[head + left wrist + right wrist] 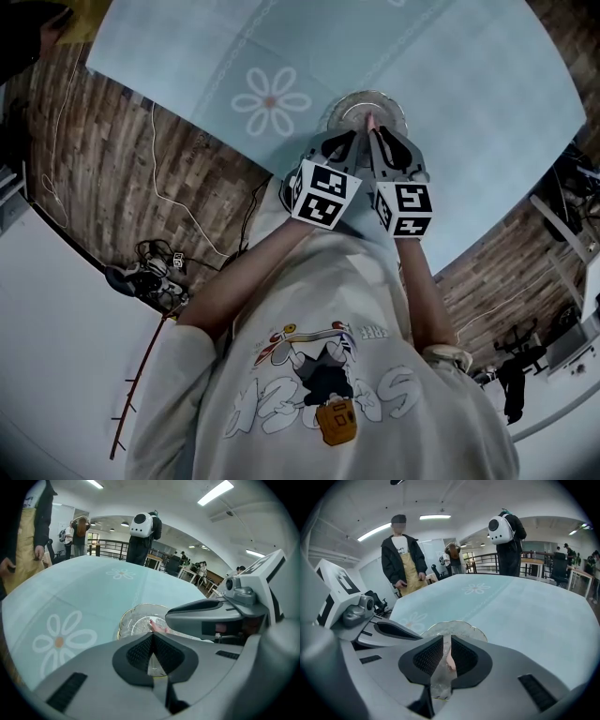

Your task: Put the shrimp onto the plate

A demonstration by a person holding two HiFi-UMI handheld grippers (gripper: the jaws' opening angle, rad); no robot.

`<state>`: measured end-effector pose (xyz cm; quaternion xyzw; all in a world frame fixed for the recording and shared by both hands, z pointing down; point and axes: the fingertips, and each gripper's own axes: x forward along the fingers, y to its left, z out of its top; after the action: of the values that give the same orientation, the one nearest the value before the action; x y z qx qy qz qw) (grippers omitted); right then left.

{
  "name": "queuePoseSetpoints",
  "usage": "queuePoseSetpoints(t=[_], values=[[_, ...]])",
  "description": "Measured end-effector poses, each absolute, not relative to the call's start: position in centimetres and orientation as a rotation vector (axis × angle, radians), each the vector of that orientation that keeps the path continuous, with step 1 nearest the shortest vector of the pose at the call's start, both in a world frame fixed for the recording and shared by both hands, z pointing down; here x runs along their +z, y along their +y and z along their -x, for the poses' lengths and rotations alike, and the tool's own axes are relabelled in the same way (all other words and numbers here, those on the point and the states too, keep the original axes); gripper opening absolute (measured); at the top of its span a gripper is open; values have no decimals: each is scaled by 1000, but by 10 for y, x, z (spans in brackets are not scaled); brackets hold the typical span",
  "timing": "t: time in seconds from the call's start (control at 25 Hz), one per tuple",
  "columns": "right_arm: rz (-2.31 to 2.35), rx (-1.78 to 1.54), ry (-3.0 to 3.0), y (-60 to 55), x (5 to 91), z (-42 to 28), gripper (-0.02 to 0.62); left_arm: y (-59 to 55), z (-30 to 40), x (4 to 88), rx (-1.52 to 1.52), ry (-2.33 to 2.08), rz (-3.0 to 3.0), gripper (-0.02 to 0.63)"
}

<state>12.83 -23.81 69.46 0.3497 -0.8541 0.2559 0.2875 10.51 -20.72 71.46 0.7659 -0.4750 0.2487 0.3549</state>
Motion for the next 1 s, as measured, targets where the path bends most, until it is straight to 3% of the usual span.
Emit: queuePoseSetpoints(t=[0.44,1.0], values=[[-953,656,-2379,-216,655,-135,25,-185,-107,673,600,-1254,-2073,8],[-986,527,-2486,-173,593,-151,23,-139,-113,605,551,-1307,-2214,8]])
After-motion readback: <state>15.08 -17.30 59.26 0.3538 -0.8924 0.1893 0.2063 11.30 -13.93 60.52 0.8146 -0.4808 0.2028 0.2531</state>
